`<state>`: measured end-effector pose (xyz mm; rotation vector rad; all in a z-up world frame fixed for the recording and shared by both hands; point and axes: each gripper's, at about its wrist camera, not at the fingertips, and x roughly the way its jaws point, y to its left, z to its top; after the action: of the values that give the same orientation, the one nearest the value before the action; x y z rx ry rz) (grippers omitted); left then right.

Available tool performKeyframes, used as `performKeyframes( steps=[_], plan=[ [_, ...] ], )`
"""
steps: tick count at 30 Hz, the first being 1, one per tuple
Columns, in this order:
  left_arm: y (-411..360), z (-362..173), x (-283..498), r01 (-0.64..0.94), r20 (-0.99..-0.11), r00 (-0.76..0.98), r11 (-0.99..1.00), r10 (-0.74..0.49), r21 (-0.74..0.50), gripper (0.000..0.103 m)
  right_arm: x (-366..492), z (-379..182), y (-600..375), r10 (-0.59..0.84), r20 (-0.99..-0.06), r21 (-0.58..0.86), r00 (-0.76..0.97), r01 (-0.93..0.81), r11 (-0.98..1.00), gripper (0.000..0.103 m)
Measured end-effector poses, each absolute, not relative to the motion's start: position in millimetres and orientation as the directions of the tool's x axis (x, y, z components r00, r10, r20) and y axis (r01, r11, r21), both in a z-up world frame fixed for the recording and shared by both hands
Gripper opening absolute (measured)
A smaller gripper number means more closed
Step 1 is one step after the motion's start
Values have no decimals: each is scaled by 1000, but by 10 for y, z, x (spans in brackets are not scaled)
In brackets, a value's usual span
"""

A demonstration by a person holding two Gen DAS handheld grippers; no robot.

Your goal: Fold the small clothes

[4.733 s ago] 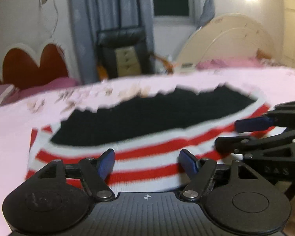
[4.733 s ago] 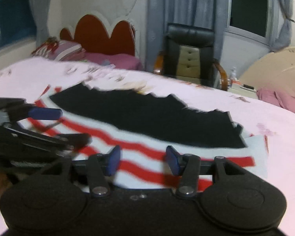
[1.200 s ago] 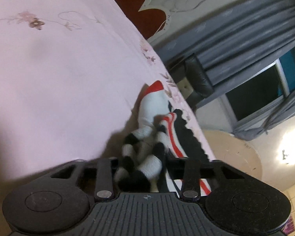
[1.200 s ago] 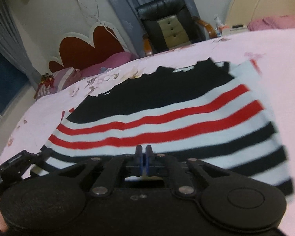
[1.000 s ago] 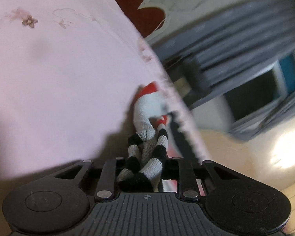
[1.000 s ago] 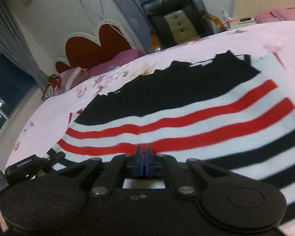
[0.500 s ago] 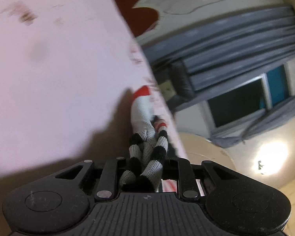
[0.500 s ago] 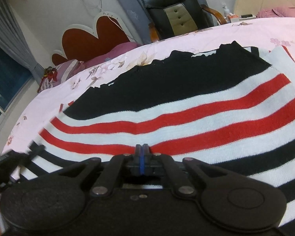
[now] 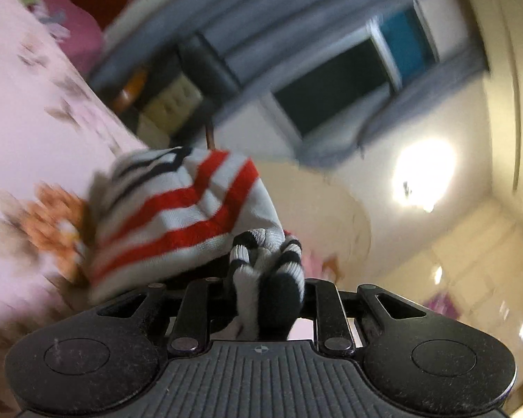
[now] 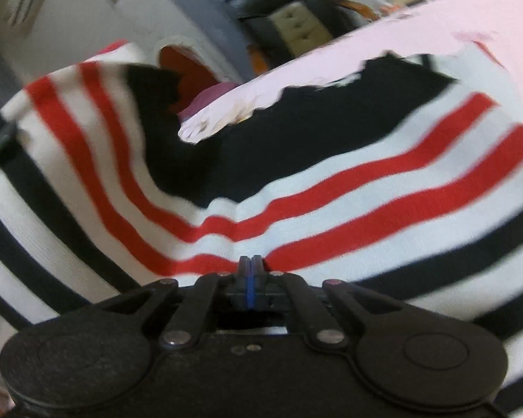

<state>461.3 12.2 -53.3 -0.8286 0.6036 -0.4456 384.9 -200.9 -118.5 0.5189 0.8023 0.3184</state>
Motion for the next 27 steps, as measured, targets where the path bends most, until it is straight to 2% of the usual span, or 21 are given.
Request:
performKeyframes(
  steps=[1, 2, 6, 7, 8, 9, 10, 11, 14, 16, 18, 21, 24, 27],
  plan=[
    [-44, -569, 4630, 145, -353, 722, 629, -596, -764, 22, 3766, -1106, -2127, 430, -577, 563, 694, -43, 825, 6],
    [-215, -628, 4639, 153, -388, 696, 653, -604, -742, 22, 3674, -1042, -2274, 403, -554, 577, 728, -13, 817, 19],
    [-809, -1010, 4757, 159, -520, 582, 715, -625, -681, 23, 3400, -990, -3006, 323, -527, 662, 786, 142, 736, 25],
    [-929, -1068, 4749, 163, -547, 565, 733, -618, -660, 25, 3343, -990, -3175, 317, -522, 681, 792, 164, 713, 32],
    [-1017, -1074, 4730, 181, -552, 564, 745, -613, -642, 38, 3306, -986, -3300, 322, -516, 699, 794, 174, 693, 44],
    [-1072, -1023, 4673, 215, -537, 567, 741, -625, -636, 65, 3268, -982, -3413, 334, -507, 722, 795, 179, 669, 53],
    [-1106, -935, 4629, 255, -510, 553, 716, -659, -650, 75, 3231, -977, -3504, 345, -493, 743, 799, 180, 644, 71],
    [-1100, -835, 4592, 287, -486, 546, 697, -683, -657, 78, 3203, -968, -3584, 362, -467, 768, 807, 166, 619, 79],
    [-811, -521, 4451, 315, -409, 575, 654, -708, -688, 78, 3210, -921, -3671, 422, -442, 796, 791, 129, 592, 78],
    [-435, -386, 4409, 300, -368, 651, 670, -664, -679, 78, 3243, -931, -3599, 466, -434, 805, 771, 99, 585, 78],
    [-22, -390, 4446, 211, -409, 732, 753, -544, -623, 78, 3337, -945, -3483, 513, -440, 810, 737, 79, 581, 79],
    [430, -599, 4587, 71, -502, 747, 803, -436, -592, 78, 3512, -1001, -3264, 568, -457, 817, 685, 70, 572, 80],
    [619, -843, 4610, -8, -563, 722, 808, -403, -588, 78, 3659, -1080, -3108, 597, -488, 813, 637, 84, 575, 79],
    [579, -1050, 4597, -3, -580, 700, 810, -417, -586, 78, 3805, -1075, -2997, 591, -509, 793, 626, 76, 604, 79]
  ],
)
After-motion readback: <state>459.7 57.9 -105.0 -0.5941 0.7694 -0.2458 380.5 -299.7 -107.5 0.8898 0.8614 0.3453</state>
